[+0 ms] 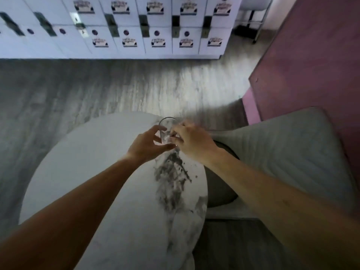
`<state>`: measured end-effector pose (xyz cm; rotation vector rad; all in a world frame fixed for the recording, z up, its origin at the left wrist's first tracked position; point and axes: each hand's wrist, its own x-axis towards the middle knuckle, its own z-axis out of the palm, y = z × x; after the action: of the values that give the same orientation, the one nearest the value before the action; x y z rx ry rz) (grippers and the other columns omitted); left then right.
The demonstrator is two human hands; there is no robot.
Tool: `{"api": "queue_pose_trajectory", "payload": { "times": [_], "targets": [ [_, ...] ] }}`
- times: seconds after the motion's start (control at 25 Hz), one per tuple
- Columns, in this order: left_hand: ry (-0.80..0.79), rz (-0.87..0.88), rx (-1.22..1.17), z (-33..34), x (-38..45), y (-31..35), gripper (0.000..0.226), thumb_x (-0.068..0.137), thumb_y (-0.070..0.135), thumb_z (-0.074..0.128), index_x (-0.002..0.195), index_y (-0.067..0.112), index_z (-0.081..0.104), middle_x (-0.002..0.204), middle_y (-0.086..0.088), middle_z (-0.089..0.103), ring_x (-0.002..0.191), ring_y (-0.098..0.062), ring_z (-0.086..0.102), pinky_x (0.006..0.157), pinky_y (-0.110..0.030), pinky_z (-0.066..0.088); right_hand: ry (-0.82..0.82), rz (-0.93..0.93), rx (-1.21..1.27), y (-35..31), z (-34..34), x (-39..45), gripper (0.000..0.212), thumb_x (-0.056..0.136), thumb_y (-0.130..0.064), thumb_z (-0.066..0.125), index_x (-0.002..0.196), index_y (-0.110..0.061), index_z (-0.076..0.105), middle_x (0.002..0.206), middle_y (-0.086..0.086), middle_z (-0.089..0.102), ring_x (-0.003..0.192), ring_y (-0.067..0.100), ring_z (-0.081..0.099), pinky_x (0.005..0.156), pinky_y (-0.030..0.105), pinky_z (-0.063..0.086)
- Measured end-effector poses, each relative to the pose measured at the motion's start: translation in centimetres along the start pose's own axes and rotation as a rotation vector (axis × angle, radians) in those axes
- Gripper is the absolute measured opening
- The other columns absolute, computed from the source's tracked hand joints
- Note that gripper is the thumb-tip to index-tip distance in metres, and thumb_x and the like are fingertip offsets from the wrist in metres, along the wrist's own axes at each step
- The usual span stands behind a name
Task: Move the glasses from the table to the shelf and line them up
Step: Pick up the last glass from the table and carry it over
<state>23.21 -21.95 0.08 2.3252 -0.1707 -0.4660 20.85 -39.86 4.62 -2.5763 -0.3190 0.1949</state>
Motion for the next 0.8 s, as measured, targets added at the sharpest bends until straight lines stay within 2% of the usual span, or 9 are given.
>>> {"api": "queue_pose_trajectory", "payload": {
  "times": [0.12, 0.24, 0.36, 0.48, 0.56, 0.64, 0.72, 0.8],
  "targets": [
    [-0.009, 0.163, -0.024, 0.0, -0.4, 7.2, 0.068, 0.059, 0.067, 0.078, 0.117, 0.038, 0.056, 0.094, 0.016, 0.070, 0.085, 0.002, 0.068, 0.080, -0.030, 0.058, 0.154, 0.049, -0.015, 0.8, -6.0, -4.1, 0.020, 0.094, -0.035, 0.061, 0.106, -0.019, 0.062, 0.105, 0.004, 0.055, 0.084, 0.019, 0.062, 0.070, 0.032, 0.051],
    [-0.051, 0.329, -0.042, 1.7, -2.2, 14.7, 0.063, 0.064, 0.056, 0.084, 0.117, 0.040, 0.053, 0.097, 0.016, 0.071, 0.088, 0.002, 0.069, 0.080, -0.032, 0.061, 0.279, 0.133, -0.028, 1.8, -11.6, -10.4, 0.020, 0.094, -0.036, 0.060, 0.105, -0.020, 0.061, 0.109, 0.006, 0.056, 0.087, 0.020, 0.062, 0.072, 0.031, 0.048],
    [-0.082, 0.496, -0.037, 5.7, -6.9, 23.6, 0.058, 0.066, 0.045, 0.088, 0.114, 0.033, 0.058, 0.099, 0.009, 0.075, 0.089, -0.005, 0.071, 0.087, -0.035, 0.058, 0.404, 0.251, -0.051, 2.9, -17.1, -20.2, 0.022, 0.092, -0.039, 0.061, 0.103, -0.020, 0.062, 0.104, 0.003, 0.053, 0.087, 0.023, 0.061, 0.073, 0.034, 0.048],
    [-0.191, 0.611, -0.077, 10.8, -13.8, 31.4, 0.049, 0.065, 0.035, 0.092, 0.104, 0.023, 0.065, 0.104, 0.003, 0.076, 0.089, -0.015, 0.074, 0.090, -0.044, 0.057, 0.530, 0.367, -0.096, 3.4, -20.8, -31.9, 0.025, 0.090, -0.038, 0.064, 0.101, -0.016, 0.065, 0.101, 0.007, 0.052, 0.089, 0.027, 0.059, 0.076, 0.038, 0.049],
    [-0.252, 0.679, -0.102, 14.1, -18.1, 35.1, 0.045, 0.061, 0.039, 0.091, 0.093, 0.020, 0.066, 0.098, 0.000, 0.076, 0.086, -0.018, 0.075, 0.087, -0.047, 0.058, 0.570, 0.430, -0.115, 3.2, -22.5, -39.1, 0.026, 0.091, -0.035, 0.064, 0.104, -0.014, 0.065, 0.105, 0.011, 0.055, 0.090, 0.029, 0.059, 0.078, 0.039, 0.049],
    [-0.281, 0.789, -0.064, 18.2, -23.6, 39.1, 0.052, 0.053, 0.052, 0.086, 0.087, 0.020, 0.064, 0.085, 0.001, 0.075, 0.078, -0.014, 0.073, 0.079, -0.043, 0.059, 0.580, 0.518, -0.170, 2.8, -23.7, -47.9, 0.030, 0.092, -0.036, 0.061, 0.112, -0.013, 0.063, 0.113, 0.011, 0.056, 0.098, 0.029, 0.060, 0.078, 0.034, 0.046],
    [-0.340, 0.962, -0.019, 23.0, -29.6, 43.0, 0.052, 0.050, 0.063, 0.082, 0.082, 0.026, 0.063, 0.076, 0.004, 0.073, 0.072, -0.010, 0.071, 0.069, -0.037, 0.059, 0.583, 0.630, -0.246, 2.0, -24.6, -57.4, 0.037, 0.093, -0.038, 0.061, 0.122, -0.015, 0.061, 0.120, 0.011, 0.056, 0.103, 0.028, 0.058, 0.077, 0.030, 0.041],
    [-0.476, 1.150, -0.038, 28.1, -35.8, 46.8, 0.040, 0.055, 0.065, 0.081, 0.073, 0.035, 0.062, 0.078, 0.005, 0.073, 0.072, -0.012, 0.072, 0.065, -0.041, 0.057, 0.678, 0.719, -0.272, 1.0, -24.7, -66.8, 0.033, 0.092, -0.037, 0.062, 0.118, -0.016, 0.062, 0.114, 0.010, 0.056, 0.097, 0.029, 0.058, 0.073, 0.030, 0.040]
  ]
}}
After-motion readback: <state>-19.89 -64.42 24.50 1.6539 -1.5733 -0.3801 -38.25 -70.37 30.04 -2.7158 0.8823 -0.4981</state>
